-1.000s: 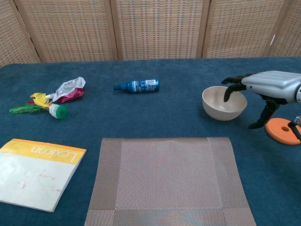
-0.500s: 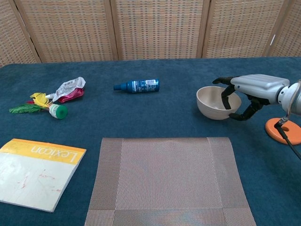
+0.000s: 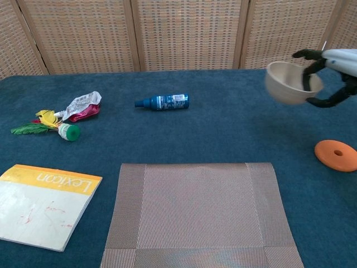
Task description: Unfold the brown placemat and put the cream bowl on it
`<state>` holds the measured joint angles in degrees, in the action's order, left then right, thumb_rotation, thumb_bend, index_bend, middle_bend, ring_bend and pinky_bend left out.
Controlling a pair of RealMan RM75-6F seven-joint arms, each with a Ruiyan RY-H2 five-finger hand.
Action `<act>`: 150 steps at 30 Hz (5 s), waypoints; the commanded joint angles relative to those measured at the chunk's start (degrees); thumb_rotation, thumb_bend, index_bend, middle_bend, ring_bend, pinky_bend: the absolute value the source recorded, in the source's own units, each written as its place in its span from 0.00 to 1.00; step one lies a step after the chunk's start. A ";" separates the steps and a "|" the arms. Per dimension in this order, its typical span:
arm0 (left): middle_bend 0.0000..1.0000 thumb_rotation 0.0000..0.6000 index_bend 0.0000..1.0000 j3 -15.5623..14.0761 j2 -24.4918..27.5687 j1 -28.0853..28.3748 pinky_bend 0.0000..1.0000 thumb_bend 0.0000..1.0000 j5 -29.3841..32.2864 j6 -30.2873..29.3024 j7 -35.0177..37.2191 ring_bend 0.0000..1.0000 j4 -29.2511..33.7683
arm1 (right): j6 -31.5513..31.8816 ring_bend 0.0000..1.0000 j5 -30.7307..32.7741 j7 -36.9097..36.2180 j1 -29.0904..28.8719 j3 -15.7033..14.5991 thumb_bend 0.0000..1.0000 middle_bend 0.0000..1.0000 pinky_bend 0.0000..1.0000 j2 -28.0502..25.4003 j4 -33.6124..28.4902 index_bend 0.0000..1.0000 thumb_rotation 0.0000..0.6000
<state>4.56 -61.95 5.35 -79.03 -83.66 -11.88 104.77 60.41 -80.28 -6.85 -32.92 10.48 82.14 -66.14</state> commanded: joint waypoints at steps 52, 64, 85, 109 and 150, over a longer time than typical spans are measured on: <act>0.00 1.00 0.00 -4.35 -1.43 -1.40 0.00 0.00 -18.79 -6.39 7.91 0.00 -5.33 | 25.79 0.00 -11.90 3.20 22.89 -8.54 0.00 0.00 0.00 -14.99 -20.07 0.04 1.00; 0.00 1.00 0.16 -8.13 -8.90 6.72 0.00 0.00 -28.98 3.58 11.07 0.00 -15.61 | 27.28 0.00 -13.49 11.07 24.49 -9.64 0.00 0.00 0.00 -11.74 -15.89 0.06 1.00; 0.00 1.00 0.48 -14.02 -24.35 20.34 0.00 0.26 -39.25 18.45 10.31 0.00 -24.04 | 24.94 0.00 -10.33 11.94 24.45 -8.41 0.00 0.00 0.00 -12.72 -17.42 0.10 1.00; 0.00 1.00 0.48 -16.46 -33.84 22.91 0.00 0.26 -38.18 15.87 11.05 0.00 -35.06 | 24.40 0.00 -9.79 11.87 24.56 -8.02 0.00 0.00 0.00 -13.62 -18.70 0.12 1.00; 0.00 1.00 0.78 -16.25 -36.82 24.98 0.00 0.63 -30.40 17.09 8.53 0.00 -32.59 | 26.05 0.00 -11.32 10.78 25.28 -8.02 0.00 0.00 0.00 -14.32 -19.19 0.13 1.00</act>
<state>-12.00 -98.77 30.35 -109.75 -66.33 -3.49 71.88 86.46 -91.60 3.93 -7.65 2.47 67.82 -85.33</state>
